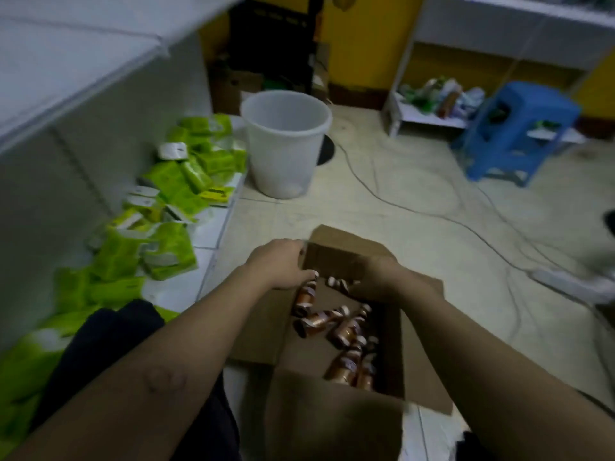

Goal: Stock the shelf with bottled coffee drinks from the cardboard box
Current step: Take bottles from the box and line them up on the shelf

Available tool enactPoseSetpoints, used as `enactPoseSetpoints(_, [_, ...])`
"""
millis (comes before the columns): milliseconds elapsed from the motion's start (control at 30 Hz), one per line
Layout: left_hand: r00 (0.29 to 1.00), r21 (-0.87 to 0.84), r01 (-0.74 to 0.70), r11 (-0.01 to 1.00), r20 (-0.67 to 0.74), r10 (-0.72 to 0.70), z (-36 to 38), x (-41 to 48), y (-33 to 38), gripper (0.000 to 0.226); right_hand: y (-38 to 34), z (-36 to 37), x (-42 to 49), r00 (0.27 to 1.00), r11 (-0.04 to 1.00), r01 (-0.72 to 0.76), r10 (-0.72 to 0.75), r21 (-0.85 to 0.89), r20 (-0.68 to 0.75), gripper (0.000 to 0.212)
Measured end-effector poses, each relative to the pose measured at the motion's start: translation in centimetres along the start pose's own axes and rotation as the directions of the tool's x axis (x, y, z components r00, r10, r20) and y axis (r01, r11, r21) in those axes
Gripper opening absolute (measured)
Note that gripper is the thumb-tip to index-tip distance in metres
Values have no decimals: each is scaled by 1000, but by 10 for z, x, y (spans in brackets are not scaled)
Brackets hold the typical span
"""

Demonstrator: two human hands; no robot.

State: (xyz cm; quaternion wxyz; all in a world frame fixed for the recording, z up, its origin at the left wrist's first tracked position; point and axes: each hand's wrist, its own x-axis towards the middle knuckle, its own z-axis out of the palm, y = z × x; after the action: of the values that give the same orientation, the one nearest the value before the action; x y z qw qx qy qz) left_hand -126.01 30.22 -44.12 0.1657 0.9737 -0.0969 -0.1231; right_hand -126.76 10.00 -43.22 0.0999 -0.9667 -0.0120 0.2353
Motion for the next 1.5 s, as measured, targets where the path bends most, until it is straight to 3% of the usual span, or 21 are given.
enactPoseSetpoints(200, [963,-48,35,998,270,-21,66,31,12,58,33,70,7,958,971,-220,198,89,206,52])
enactPoseSetpoints(333, [937,-50,82,995,344,-59,97,49,13,69,59,124,19,892,944,-309,247,113,380,52])
enactPoseSetpoints(433, [918,-59,130,990,385,-98,128,71,10,85,78,156,38,873,907,-361,247,217,420,53])
enactPoseSetpoints(600, [880,-24,185,982,449,-155,192,101,10,52,90,199,79,829,790,-477,258,386,496,61])
enactPoseSetpoints(700, [868,-19,219,976,460,-186,230,119,4,62,90,225,103,799,774,-510,266,375,539,47])
enactPoseSetpoints(867, [866,-56,217,974,471,-166,276,144,-18,78,95,267,128,758,741,-584,352,331,549,27])
enactPoseSetpoints(1000, [850,1,202,979,497,-176,306,154,-21,74,101,285,143,710,692,-670,490,270,507,32])
enactPoseSetpoints(1100, [873,113,182,977,438,-214,321,158,-18,76,103,290,152,687,662,-702,530,264,497,33])
enactPoseSetpoints(1167, [871,90,223,971,430,-239,329,159,-22,76,103,298,155,673,631,-716,510,299,535,43])
enactPoseSetpoints(1233, [860,48,246,968,451,-241,335,158,-28,79,98,309,154,641,555,-753,497,354,585,70])
enactPoseSetpoints(1333, [847,-31,292,956,473,-243,344,152,-30,81,88,325,146,604,444,-797,587,410,540,101])
enactPoseSetpoints(1433, [800,-98,395,913,525,-290,346,155,-28,82,85,335,140,632,422,-766,632,485,448,99])
enactPoseSetpoints(1500, [774,-101,417,903,560,-295,342,159,-27,76,88,334,141,605,345,-775,647,529,464,90])
